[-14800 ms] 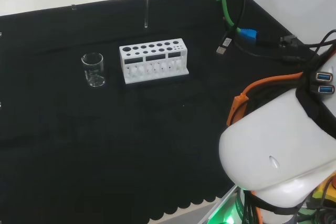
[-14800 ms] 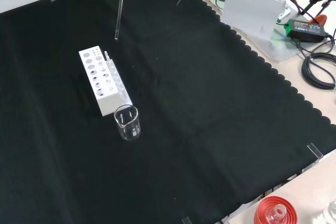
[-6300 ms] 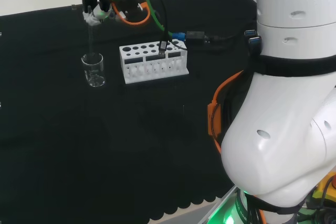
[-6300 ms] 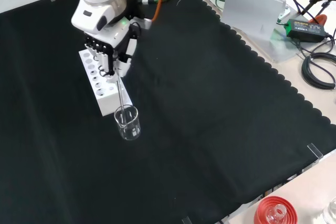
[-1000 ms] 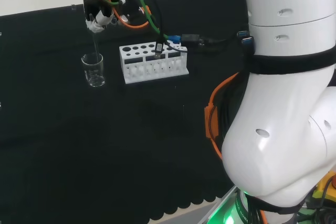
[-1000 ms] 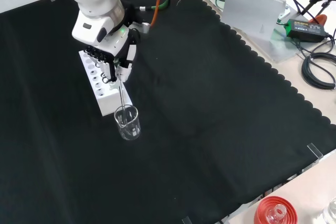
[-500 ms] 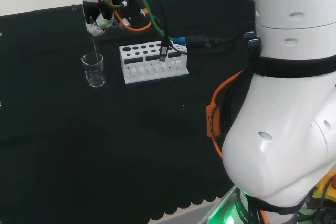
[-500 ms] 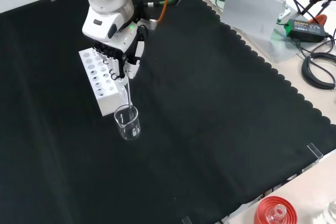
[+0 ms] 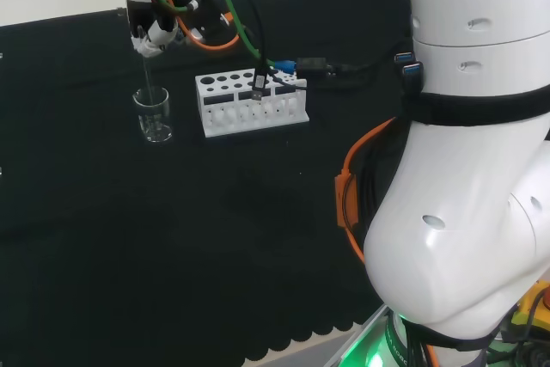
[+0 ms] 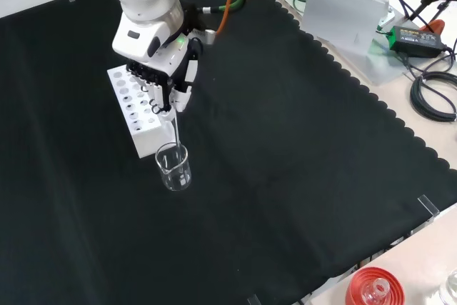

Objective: Stir in the beaker to the left of the white test tube rack with the glass rod.

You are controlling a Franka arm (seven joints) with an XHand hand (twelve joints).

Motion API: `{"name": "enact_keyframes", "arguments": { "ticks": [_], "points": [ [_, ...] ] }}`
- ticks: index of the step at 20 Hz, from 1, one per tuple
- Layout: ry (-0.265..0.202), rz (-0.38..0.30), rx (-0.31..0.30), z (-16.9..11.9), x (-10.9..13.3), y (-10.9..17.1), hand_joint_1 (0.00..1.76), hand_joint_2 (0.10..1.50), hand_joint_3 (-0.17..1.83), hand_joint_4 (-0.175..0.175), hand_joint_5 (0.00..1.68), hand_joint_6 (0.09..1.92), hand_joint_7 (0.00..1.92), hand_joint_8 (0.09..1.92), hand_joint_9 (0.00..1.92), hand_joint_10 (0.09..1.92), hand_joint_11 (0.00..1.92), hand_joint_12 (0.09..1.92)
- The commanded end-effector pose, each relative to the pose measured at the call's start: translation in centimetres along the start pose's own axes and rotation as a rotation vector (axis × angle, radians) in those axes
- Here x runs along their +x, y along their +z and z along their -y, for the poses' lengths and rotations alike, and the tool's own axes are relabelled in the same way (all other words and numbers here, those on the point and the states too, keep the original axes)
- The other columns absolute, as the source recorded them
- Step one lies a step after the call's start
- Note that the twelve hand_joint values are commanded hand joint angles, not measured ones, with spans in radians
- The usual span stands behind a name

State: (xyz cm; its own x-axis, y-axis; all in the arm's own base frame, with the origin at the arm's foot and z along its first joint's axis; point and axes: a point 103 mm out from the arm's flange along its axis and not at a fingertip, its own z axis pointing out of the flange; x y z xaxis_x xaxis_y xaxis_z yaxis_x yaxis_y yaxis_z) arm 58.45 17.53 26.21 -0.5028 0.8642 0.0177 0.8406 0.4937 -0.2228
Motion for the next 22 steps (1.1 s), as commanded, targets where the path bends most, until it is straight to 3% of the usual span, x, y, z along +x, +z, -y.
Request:
{"name": "enact_keyframes", "arguments": {
  "ticks": [1, 22],
  "points": [
    [-0.008, -0.01, 0.004, -0.6, 0.1, 0.0, 1.23, 1.04, -0.17, -0.175, 1.39, 0.33, 1.74, 0.39, 1.84, 0.38, 1.66, 0.75],
    [0.008, -0.007, -0.003, -1.2, -1.4, -0.5, 1.23, 1.04, -0.17, -0.175, 1.38, 0.33, 1.73, 0.39, 1.84, 0.38, 1.66, 0.75]
  ]
}}
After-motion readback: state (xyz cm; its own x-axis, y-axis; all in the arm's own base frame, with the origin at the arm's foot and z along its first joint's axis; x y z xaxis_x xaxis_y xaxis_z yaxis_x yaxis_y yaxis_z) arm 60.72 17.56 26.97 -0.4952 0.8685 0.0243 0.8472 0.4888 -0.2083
